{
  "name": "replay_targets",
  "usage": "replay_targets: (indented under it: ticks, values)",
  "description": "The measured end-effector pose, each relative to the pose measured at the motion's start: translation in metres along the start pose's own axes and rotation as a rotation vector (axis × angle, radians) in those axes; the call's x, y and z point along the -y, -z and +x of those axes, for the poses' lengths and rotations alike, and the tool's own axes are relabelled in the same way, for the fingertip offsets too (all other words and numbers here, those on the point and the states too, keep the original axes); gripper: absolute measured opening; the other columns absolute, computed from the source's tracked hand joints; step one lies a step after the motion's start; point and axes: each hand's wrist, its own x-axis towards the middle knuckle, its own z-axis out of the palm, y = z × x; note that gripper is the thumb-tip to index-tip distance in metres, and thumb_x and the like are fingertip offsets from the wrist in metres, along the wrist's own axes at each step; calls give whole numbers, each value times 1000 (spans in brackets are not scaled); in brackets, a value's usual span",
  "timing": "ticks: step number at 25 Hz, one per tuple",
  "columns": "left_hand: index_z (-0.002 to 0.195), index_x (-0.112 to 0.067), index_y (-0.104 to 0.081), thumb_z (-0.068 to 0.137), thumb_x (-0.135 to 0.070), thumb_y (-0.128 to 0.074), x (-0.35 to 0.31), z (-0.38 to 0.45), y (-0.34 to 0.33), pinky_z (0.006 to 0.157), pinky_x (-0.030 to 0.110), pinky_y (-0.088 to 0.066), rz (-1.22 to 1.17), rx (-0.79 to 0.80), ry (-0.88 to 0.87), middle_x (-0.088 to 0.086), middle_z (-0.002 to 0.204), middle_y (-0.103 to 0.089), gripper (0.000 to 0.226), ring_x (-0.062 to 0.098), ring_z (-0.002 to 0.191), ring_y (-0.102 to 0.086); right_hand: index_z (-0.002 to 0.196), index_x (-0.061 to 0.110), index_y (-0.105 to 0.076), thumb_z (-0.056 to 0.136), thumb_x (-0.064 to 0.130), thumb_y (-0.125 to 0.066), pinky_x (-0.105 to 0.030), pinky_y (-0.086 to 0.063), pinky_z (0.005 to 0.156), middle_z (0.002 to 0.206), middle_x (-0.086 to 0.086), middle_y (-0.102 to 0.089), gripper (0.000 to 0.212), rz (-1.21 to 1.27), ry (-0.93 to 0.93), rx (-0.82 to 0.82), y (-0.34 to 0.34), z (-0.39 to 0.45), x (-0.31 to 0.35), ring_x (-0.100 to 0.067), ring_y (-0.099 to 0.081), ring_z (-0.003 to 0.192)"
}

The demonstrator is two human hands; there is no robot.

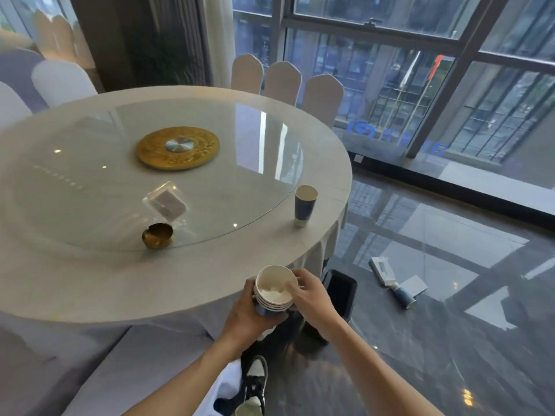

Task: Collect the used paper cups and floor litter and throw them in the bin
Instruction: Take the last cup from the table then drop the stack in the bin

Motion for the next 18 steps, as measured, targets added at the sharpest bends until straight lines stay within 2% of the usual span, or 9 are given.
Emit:
replay_targets:
  ticks: [3, 7, 10, 13, 18]
  values:
    - [128, -35, -57, 43, -57, -92, -22, 78, -5, 87, 32, -58, -14, 7, -41, -10, 117, -69, 94, 13, 107, -67, 127, 24, -66, 99, 32, -61, -43, -62, 91, 117, 5, -71, 29, 27, -13, 17, 29, 62, 18, -15, -68, 108]
    - [127, -39, -55, 52, -47, -97, -60, 189, -5, 79, 23, -55, -36, 54, -78, -16, 119, -66, 86, 8, 106, -65, 128, 17, -66, 102, 29, -59, -27, -60, 80, 119, 0, -72, 29, 65, -4, 11, 64, 152, 58, -14, -68, 105]
    - [124, -42, -53, 58, -38, -99, -92, 248, -2, 74, 16, -51, -71, 60, -126, -20, 113, -66, 80, 4, 102, -65, 124, 14, -68, 102, 25, -60, -33, -60, 77, 112, -1, -73, 26, 50, 24, -47, 83, 210, 86, -17, -69, 98]
    - [126, -36, -53, 58, -34, -100, -126, 300, 4, 79, 22, -56, -75, 74, -167, -16, 114, -67, 83, 7, 101, -66, 120, 16, -71, 97, 20, -64, -44, -65, 80, 110, -4, -74, 24, 121, 20, -114, 104, 259, 108, -19, -72, 98]
    - [128, -26, -50, 52, -41, -98, -176, 363, -2, 89, 37, -60, -81, 59, -211, -7, 119, -68, 92, 16, 107, -68, 117, 16, -71, 97, 20, -64, -31, -62, 70, 108, -5, -74, 22, 156, 78, -146, 146, 315, 139, -17, -72, 95]
